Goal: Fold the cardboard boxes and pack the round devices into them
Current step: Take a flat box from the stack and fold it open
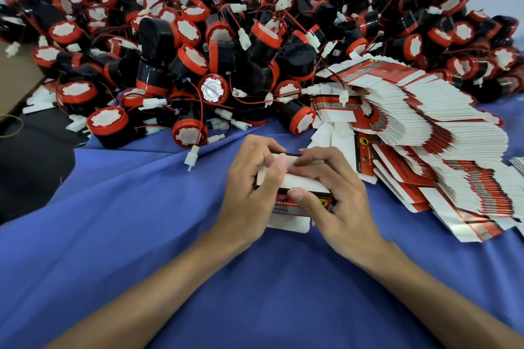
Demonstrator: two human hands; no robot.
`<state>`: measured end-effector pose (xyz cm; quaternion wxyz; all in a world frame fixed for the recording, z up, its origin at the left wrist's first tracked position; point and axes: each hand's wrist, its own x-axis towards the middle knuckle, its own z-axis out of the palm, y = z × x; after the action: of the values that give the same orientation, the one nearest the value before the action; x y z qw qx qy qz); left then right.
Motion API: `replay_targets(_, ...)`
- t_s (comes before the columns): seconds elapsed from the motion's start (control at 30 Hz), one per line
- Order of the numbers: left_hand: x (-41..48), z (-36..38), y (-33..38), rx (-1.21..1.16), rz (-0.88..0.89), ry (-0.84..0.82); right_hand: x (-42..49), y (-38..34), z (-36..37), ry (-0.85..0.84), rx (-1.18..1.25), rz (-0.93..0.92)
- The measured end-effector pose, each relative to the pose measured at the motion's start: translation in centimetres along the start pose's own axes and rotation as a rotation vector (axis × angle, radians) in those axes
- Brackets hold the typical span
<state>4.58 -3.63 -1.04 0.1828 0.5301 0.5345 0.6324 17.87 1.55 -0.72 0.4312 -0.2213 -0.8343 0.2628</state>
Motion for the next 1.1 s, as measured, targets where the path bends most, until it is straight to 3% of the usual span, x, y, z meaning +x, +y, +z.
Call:
replay_targets(0.17, 0.0, -0.2, 0.1, 0.062, 0.060, -0.023, -0.1, -0.3, 0.0, 0.002, 0.050, 0.049)
replay_targets(0.47, -0.1, -0.4, 0.3, -0.087, -0.100, -0.124, -0.2, -0.2, 0.1, 0.024, 0.095, 0.137)
replay_targets(0.73, -0.4, -0.2, 0.3, -0.196, -0.149, -0.151, -0.1, -0.5, 0.0, -0.062, 0.292, 0.223)
replay_targets(1.1, -0.2, -0.2, 0.4, -0.304, -0.130, -0.029, 0.5, 1.1, -1.1, -0.165, 0.002, -0.116)
